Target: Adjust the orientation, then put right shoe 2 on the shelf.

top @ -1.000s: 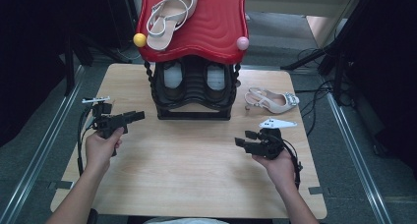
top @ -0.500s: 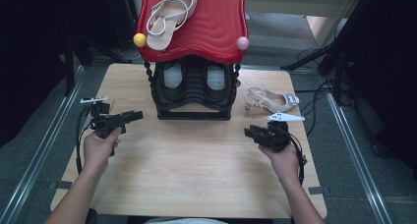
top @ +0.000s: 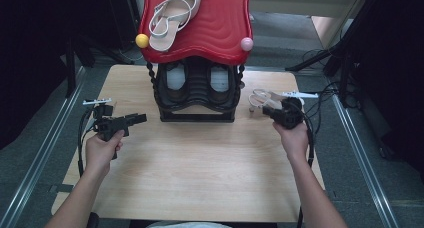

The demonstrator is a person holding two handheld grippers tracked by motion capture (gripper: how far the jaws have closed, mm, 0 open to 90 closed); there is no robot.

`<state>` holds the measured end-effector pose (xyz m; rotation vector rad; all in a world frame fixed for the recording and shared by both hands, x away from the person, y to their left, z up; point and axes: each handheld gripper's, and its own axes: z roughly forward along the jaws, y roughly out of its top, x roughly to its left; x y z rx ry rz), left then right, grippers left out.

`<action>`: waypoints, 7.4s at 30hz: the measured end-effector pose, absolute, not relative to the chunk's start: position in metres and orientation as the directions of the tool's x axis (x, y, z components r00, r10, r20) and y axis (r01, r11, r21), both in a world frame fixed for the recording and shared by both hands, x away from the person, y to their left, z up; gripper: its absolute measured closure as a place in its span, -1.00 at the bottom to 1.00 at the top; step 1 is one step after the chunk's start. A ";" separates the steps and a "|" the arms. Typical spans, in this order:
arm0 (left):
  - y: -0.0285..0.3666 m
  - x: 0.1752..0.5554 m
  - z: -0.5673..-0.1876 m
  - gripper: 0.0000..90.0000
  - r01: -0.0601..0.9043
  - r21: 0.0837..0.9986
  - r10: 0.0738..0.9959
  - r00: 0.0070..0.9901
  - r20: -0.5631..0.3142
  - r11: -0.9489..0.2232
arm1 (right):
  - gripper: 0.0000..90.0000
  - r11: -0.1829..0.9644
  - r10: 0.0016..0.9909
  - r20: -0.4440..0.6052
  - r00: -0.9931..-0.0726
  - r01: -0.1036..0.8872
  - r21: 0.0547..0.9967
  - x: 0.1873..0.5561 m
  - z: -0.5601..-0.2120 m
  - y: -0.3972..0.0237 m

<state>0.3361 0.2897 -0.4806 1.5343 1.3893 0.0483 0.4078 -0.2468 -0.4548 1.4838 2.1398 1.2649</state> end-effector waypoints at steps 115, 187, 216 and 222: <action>0.279 0.338 -0.485 -0.06 0.742 0.658 0.737 0.371 -0.565 0.131 | 0.62 0.013 0.915 0.254 -0.315 0.649 0.760 0.416 -0.462 -0.293; 0.286 0.332 -0.487 -0.07 0.750 0.648 0.742 0.359 -0.566 0.132 | 0.96 -0.205 0.821 0.524 -0.225 0.741 0.639 0.428 -0.468 -0.294; 0.288 0.331 -0.487 -0.06 0.743 0.656 0.739 0.369 -0.564 0.129 | 0.96 -0.178 0.808 0.519 -0.279 0.724 0.666 0.449 -0.375 -0.272; 0.287 0.331 -0.487 -0.06 0.745 0.654 0.738 0.368 -0.565 0.130 | 0.96 -0.174 0.794 0.526 -0.305 0.714 0.678 0.451 -0.348 -0.265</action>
